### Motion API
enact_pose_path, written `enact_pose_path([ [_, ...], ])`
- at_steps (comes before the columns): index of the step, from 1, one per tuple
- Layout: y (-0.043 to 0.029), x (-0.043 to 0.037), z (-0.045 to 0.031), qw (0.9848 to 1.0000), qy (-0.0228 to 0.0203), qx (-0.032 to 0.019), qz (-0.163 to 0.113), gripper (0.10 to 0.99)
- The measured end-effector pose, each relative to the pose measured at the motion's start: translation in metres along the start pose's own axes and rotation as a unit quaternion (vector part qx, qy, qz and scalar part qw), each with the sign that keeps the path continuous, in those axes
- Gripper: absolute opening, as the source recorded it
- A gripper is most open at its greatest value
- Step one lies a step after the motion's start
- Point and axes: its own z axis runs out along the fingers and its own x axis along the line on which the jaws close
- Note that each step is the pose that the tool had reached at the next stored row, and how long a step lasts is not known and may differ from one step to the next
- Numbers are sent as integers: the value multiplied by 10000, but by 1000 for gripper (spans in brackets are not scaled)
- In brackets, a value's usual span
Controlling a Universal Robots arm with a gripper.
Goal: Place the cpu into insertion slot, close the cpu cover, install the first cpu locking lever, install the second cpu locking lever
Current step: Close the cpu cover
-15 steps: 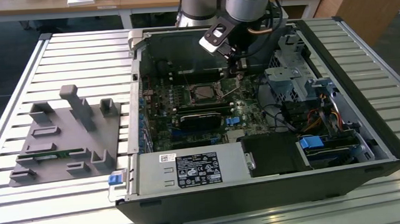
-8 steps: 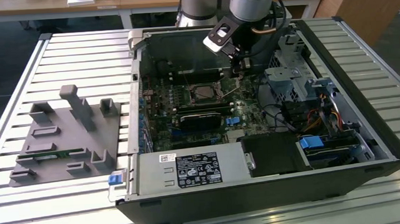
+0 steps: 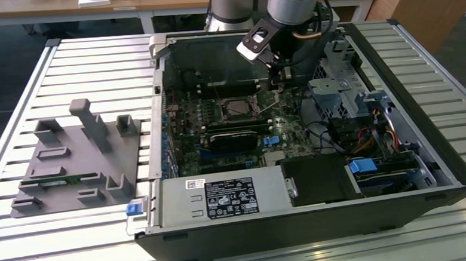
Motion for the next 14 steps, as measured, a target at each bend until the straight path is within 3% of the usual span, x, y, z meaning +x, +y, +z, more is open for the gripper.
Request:
enact_pose_path([
  [5,27,11,19,10000,-2,1,-2,106],
  [14,141,49,57,10000,-2,-4,69,106],
])
